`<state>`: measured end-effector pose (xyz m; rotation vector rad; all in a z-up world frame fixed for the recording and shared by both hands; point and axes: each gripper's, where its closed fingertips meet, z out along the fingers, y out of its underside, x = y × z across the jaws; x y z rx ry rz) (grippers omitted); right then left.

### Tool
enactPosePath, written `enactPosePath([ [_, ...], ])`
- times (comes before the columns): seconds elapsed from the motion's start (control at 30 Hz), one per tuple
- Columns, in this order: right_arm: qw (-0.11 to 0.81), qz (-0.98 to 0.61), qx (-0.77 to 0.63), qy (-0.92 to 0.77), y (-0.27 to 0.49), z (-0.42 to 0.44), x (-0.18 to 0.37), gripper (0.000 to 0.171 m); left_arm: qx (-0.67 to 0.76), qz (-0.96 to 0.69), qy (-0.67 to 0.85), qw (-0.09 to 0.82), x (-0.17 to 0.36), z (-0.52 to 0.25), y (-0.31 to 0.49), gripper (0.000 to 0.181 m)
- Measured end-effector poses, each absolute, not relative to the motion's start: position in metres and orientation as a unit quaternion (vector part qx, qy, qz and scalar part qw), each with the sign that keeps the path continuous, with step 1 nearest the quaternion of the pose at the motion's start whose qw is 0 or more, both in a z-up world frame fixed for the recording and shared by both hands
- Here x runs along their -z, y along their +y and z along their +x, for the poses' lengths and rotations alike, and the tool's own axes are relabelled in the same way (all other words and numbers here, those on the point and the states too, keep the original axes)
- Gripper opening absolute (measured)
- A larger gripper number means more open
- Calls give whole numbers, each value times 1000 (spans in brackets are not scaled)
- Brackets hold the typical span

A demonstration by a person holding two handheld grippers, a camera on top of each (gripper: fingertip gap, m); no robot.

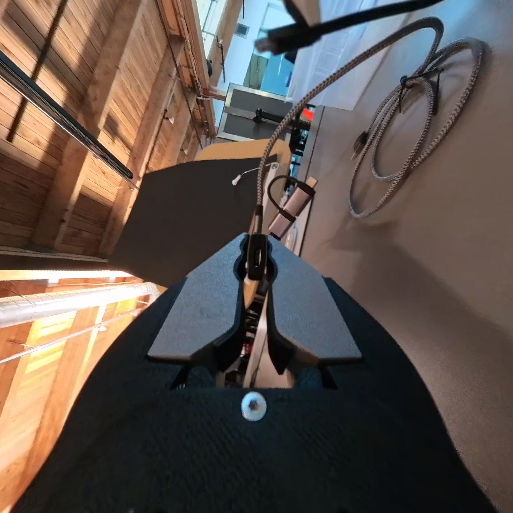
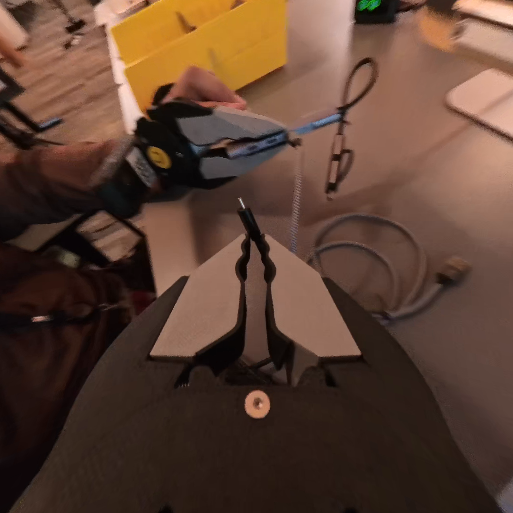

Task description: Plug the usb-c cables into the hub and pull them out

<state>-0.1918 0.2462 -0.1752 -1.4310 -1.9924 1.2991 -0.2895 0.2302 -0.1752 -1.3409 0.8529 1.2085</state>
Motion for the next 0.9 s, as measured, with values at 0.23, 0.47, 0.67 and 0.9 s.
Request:
enactPosePath([
  [0.23,70,-556,-421,-713,218,-221,197,4,-551,-513,405,518,176,-272,231,6],
  [0.47,70,-571,-348,-741,220,-236,213,4,-549,-508,442,495,190,-269,230,7],
  [0.67,141,-562,-276,-767,227,-251,247,23,-549,-552,429,458,203,-291,233,6],
  [0.9,285,-544,-238,-752,244,-238,235,29,-545,-564,423,454,205,-311,220,6],
])
